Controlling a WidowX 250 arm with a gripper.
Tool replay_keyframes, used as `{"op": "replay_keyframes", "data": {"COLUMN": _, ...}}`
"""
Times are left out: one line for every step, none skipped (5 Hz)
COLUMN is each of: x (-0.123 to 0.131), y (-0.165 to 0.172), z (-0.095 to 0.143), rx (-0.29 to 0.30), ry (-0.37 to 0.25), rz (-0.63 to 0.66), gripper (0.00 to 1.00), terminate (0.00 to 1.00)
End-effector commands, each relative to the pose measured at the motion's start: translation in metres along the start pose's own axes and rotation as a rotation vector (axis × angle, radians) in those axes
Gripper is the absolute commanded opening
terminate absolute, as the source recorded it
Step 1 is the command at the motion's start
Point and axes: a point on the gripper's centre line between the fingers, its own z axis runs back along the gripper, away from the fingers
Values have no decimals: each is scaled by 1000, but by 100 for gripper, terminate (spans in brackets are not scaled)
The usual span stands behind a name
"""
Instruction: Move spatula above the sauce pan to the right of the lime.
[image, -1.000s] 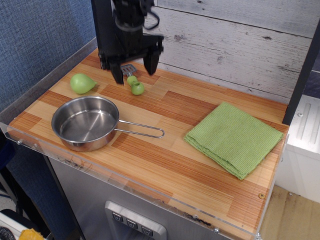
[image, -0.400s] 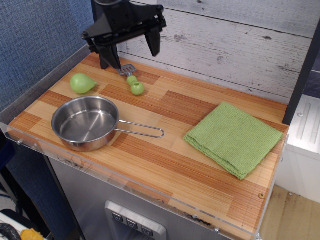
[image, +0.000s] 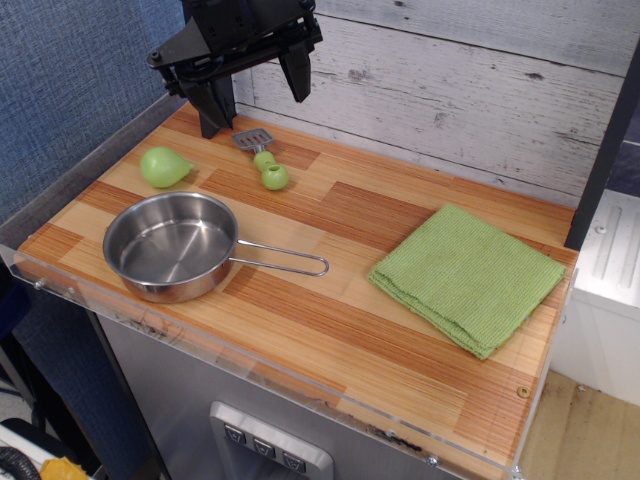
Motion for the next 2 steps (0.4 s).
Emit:
{"op": "replay_keyframes", "data": {"x": -5, "y": 7, "z": 12, "rx": -18, "ry": -34, "rz": 4, "gripper": 100, "terminate": 0}}
{"op": "replay_keyframes", "data": {"x": -5, "y": 7, "z": 12, "rx": -18, "ry": -34, "rz": 4, "gripper": 100, "terminate": 100}}
